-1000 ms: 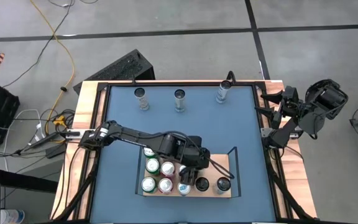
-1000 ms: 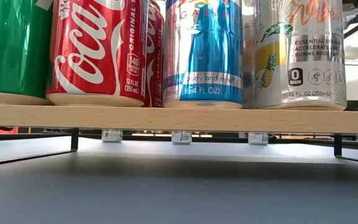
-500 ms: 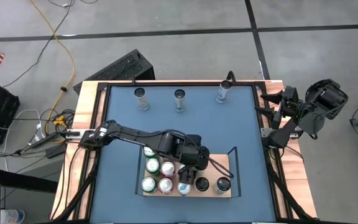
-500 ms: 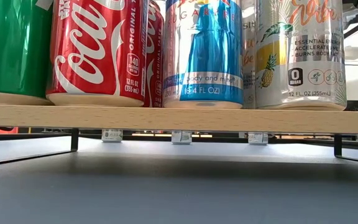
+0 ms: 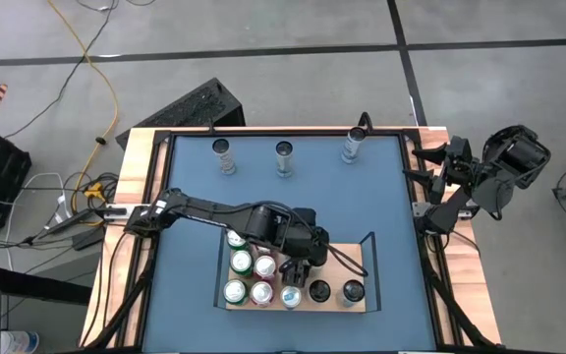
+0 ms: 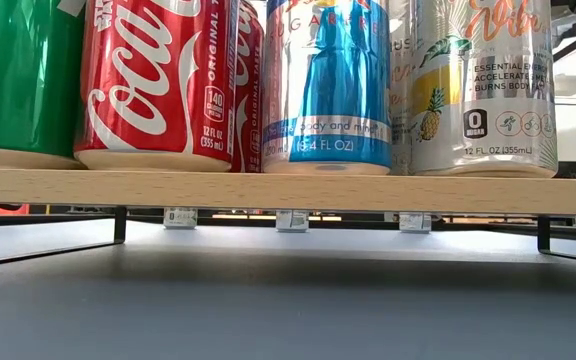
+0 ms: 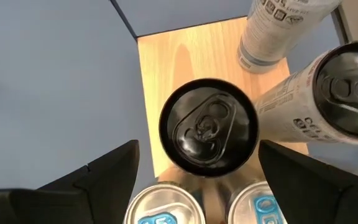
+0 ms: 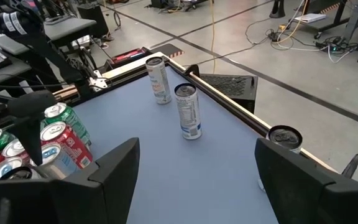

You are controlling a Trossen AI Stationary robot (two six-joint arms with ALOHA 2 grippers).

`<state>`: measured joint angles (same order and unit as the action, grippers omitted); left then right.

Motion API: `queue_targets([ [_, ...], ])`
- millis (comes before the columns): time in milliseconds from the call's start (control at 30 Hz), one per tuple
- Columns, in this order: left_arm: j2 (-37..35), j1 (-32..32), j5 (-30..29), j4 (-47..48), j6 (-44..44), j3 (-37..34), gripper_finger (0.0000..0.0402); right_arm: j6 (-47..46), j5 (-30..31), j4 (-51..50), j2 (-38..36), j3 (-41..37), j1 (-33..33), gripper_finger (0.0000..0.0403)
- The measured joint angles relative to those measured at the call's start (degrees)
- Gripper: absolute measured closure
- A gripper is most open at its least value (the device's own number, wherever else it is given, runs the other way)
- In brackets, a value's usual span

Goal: Place canned beverage on shelf
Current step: Put the right white-yellow soda can on the shelf aligned with the other white-yellow soda can

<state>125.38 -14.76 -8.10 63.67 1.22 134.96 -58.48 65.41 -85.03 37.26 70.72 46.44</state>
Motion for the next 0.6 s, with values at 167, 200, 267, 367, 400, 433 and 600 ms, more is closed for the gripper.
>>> queue_targets([
  [167,-0.4,0.0,0.8,-0.4,0.9,0.0,0.0086,0.0,0.0,0.0,0.0,0.0,0.0,0.0102],
  [200,-0.7,0.0,0.7,-0.6,1.0,0.0,0.0086,0.0,0.0,0.0,0.0,0.0,0.0,0.0102],
  [267,-1.7,0.0,0.3,-0.4,1.1,0.0,0.0086,0.0,0.0,0.0,0.0,0.0,0.0,0.0102],
  [367,-3.6,0.0,0.2,-1.0,1.1,0.0,0.0086,0.0,0.0,-0.2,0.0,0.0,0.0,0.0102],
  [400,-4.3,0.1,0.0,-1.3,1.1,0.0,0.0086,0.2,0.0,-0.2,0.0,0.0,0.0,0.0102],
  [433,-5.1,0.1,-0.5,-1.5,1.0,0.0,0.0086,0.3,0.0,-0.2,0.0,0.0,0.0,0.0102],
  [600,-8.9,0.0,-13.9,-1.8,0.5,0.1,0.0086,0.4,0.0,-0.6,0.0,0.0,0.0,0.0102],
])
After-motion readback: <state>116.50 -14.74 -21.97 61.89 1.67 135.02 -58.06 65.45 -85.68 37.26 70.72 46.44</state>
